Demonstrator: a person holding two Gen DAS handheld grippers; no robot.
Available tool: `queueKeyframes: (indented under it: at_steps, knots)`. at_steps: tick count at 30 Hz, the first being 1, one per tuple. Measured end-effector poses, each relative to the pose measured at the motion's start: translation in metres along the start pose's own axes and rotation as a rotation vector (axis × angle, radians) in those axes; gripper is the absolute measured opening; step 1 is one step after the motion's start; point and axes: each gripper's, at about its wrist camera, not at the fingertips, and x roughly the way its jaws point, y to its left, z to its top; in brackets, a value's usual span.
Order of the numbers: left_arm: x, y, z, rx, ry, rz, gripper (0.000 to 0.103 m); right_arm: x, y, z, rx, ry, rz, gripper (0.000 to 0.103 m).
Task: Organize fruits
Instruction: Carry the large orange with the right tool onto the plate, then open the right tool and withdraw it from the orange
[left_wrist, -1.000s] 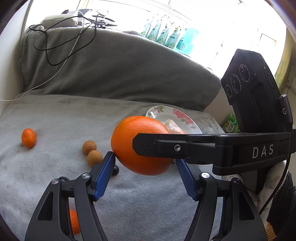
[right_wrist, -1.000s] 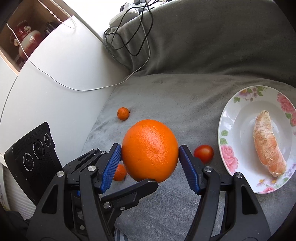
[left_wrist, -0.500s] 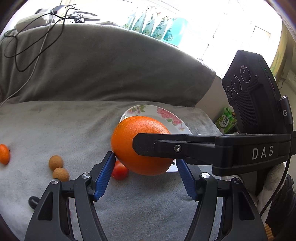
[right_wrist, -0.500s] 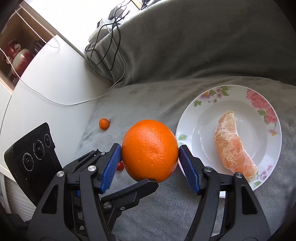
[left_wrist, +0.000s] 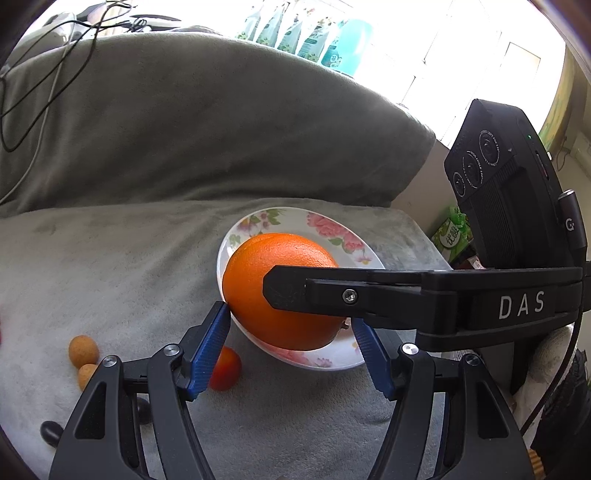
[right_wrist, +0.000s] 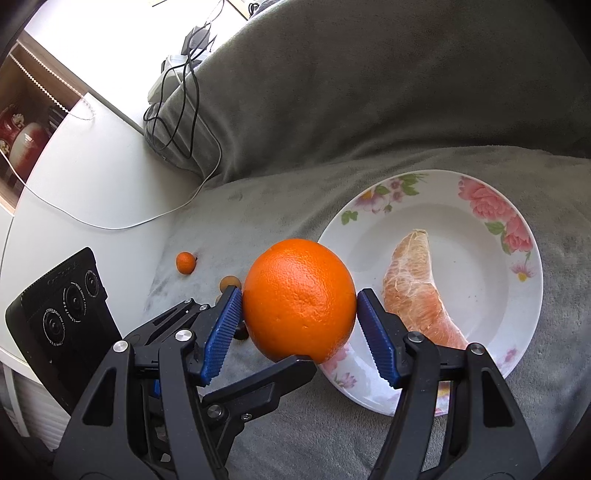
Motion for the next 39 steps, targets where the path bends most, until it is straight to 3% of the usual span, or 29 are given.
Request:
queueKeyframes:
  at_steps: [5,12,24,30,33,39]
  knots:
    - [0.001,-0.003,0.004,0.014,-0.011,-0.006,0.067,0.001,-0.004,0.003,0.013,-0.011,-0.008,0.068]
    - [-0.005,-0.006,0.001,0.033,-0.010,-0.015,0.067,-0.026,-0.002,0.012,0.002,-0.107,-0.014,0.068]
    - [-0.030,-0.003,-0.007,0.030,-0.043,0.000,0.067,-0.051,0.011,0.000,-0.025,-0.171,-0.045,0.069]
    - [-0.048,0.008,-0.013,0.023,-0.062,0.034,0.067,-0.058,0.023,-0.010,-0.064,-0.199,-0.084,0.069]
    - [-0.061,0.019,-0.018,0.004,-0.080,0.056,0.068,-0.061,0.027,-0.016,-0.076,-0.215,-0.090,0.078]
    - [-0.086,0.043,-0.033,-0.045,-0.099,0.113,0.068,-0.062,0.038,-0.029,-0.112,-0.236,-0.104,0.079]
